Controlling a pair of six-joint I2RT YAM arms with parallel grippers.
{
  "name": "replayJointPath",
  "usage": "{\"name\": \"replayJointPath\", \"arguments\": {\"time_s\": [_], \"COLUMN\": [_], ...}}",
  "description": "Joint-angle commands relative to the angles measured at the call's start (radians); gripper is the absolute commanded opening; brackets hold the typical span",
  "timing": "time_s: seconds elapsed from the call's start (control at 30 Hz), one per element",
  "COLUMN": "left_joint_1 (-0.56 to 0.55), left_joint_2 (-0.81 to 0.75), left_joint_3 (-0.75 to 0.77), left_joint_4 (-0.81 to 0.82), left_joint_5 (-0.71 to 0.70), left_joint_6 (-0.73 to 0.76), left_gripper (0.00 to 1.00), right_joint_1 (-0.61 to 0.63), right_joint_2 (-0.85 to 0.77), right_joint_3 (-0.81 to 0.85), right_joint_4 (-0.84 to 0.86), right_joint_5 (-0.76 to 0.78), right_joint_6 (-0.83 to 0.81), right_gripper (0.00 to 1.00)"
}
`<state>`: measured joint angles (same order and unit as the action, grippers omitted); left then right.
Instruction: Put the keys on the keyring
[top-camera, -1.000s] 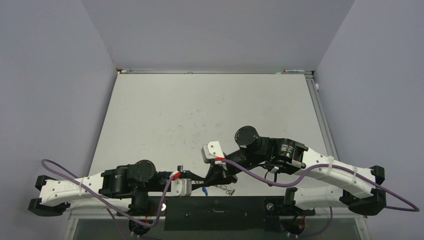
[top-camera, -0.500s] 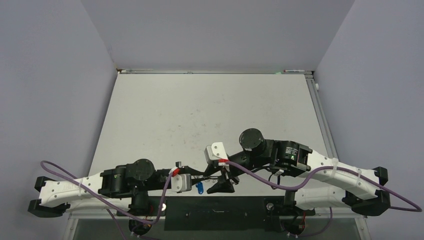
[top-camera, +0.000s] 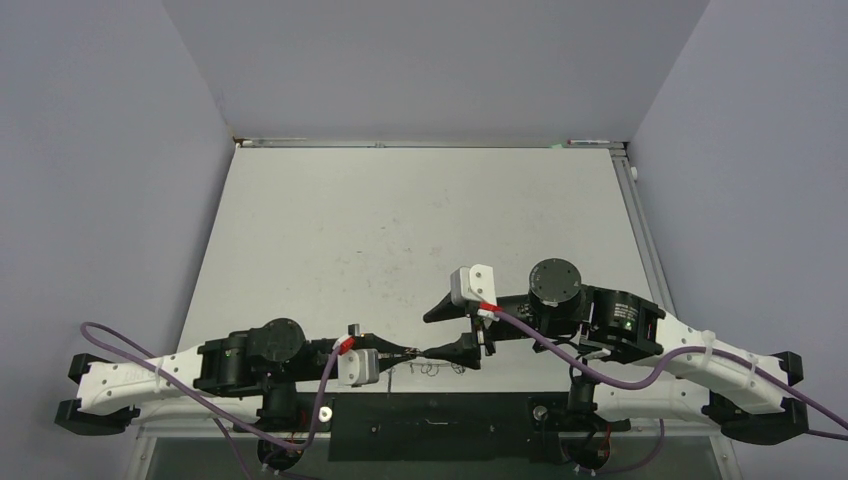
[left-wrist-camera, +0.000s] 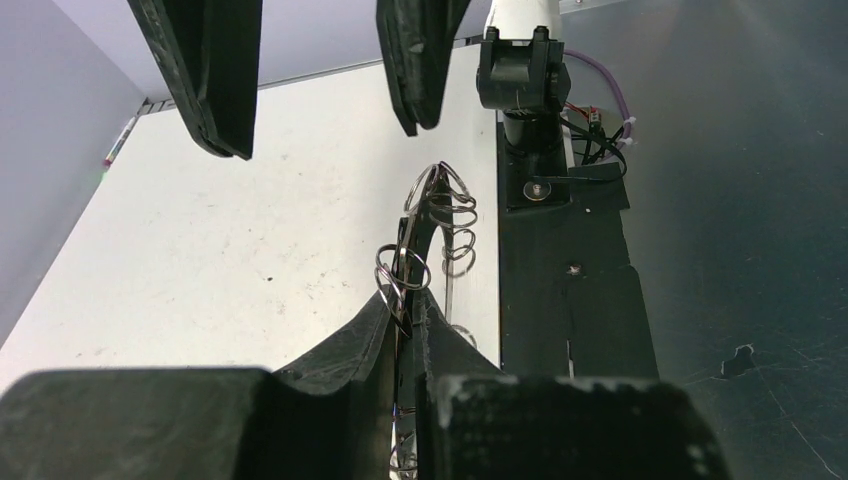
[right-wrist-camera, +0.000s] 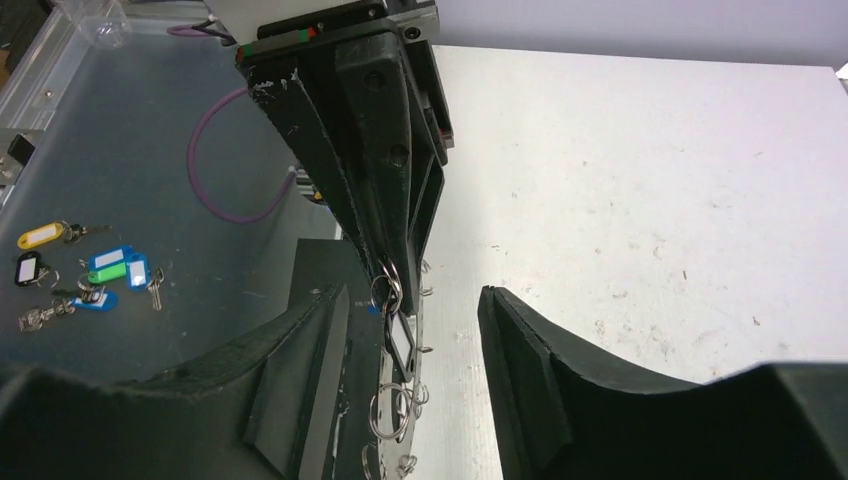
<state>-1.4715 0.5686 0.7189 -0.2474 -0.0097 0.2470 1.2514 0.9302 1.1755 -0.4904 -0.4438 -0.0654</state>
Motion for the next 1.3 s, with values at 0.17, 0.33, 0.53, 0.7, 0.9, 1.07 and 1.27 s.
{"name": "replayJointPath", "arguments": {"time_s": [0.17, 0.33, 0.53, 0.7, 0.9, 1.07, 1.27], "left_joint_1": [-0.001, -0.001, -0.001, -0.001, -0.001, -0.001, -0.001], "left_joint_2": [-0.013, -0.015, -0.013, -0.013, -0.013, -0.016, -0.018], "left_joint_3": [0.016, 0.013, 0.013, 0.012, 0.011, 0.011, 0.010], "left_joint_4": [0.044, 0.043, 0.044, 0.045, 0.044, 0.043, 0.043], "left_joint_5": [0.010, 0.010, 0.010, 0.010, 0.010, 0.010, 0.040], "left_joint_6": [0.003, 0.002, 0.003, 0.003, 0.002, 0.003, 0.003], "left_gripper": [0.00, 0.00, 0.00, 0.00, 0.00, 0.00, 0.00], "right_joint_1": [-0.001, -0.002, -0.002, -0.002, -0.001, -0.001, -0.006], "right_joint_2": [0.029, 0.046, 0.062, 0.074, 0.068, 0.060, 0.062], "right_joint_3": [-0.020, -0.038, -0.045, -0.051, -0.047, -0.036, 0.002], "right_joint_4": [0.053, 0.069, 0.073, 0.072, 0.064, 0.047, -0.014], "right_joint_5": [-0.039, -0.055, -0.057, -0.055, -0.055, -0.045, 0.032], "right_joint_6": [0.024, 0.029, 0.030, 0.029, 0.020, 0.006, -0.033], "right_gripper": [0.44, 0.34, 0.23, 0.07, 0.05, 0.05, 0.05]}}
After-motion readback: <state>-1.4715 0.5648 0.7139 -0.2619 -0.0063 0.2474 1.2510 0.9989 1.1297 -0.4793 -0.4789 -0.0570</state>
